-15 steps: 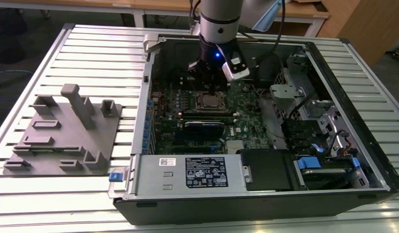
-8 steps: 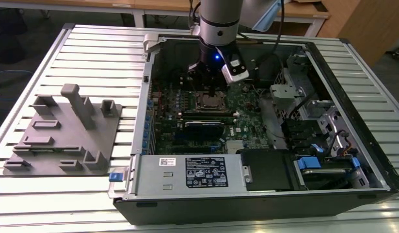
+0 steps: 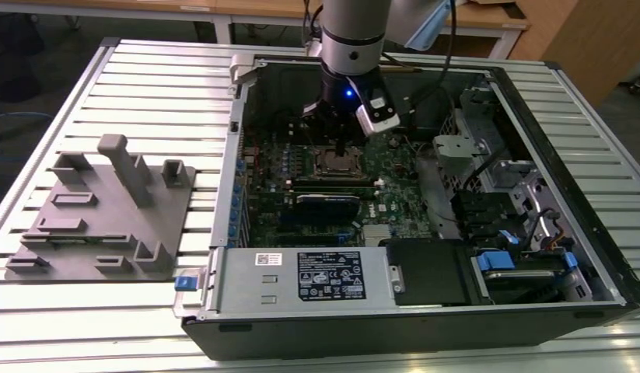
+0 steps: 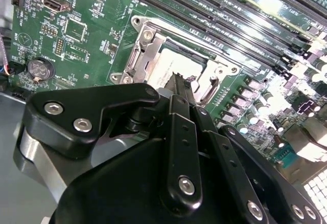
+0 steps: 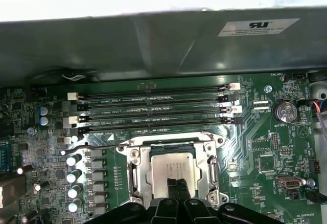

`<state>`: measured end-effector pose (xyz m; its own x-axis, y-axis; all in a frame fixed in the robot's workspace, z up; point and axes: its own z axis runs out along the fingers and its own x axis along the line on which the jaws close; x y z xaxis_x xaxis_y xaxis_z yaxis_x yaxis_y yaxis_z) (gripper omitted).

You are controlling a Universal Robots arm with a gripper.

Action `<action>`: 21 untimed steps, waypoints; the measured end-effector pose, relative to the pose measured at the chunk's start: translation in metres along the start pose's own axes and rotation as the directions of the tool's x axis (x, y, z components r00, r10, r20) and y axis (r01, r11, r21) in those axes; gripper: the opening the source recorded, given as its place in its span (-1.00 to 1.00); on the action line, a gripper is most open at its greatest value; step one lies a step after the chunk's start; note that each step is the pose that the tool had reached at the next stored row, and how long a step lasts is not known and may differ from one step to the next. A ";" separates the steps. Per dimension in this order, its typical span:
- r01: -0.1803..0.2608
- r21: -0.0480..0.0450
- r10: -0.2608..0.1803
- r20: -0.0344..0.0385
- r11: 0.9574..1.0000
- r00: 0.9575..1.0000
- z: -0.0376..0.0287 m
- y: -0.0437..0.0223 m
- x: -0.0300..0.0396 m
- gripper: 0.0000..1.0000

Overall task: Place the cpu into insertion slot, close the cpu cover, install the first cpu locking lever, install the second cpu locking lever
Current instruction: 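Install the first cpu locking lever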

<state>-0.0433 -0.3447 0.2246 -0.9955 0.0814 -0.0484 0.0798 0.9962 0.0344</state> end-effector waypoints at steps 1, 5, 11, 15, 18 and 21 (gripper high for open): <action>0.000 0.000 0.000 0.000 1.000 1.000 0.0004 0.0000 -0.0001 -0.79; 0.000 0.000 0.000 0.000 1.000 1.000 0.0022 -0.0001 0.0000 -0.79; 0.000 0.000 0.000 0.000 1.000 1.000 0.0024 -0.0001 0.0000 -0.79; 0.000 0.000 0.000 0.000 1.000 1.000 -0.0004 0.0000 -0.0001 -0.79; 0.000 0.000 0.000 0.000 1.000 1.000 -0.0041 0.0001 -0.0003 -0.79; 0.000 0.000 0.000 0.000 1.000 1.000 -0.0061 0.0002 -0.0004 -0.79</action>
<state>-0.0432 -0.3447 0.2308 -0.9955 0.0817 -0.0484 0.0800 0.9962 0.0344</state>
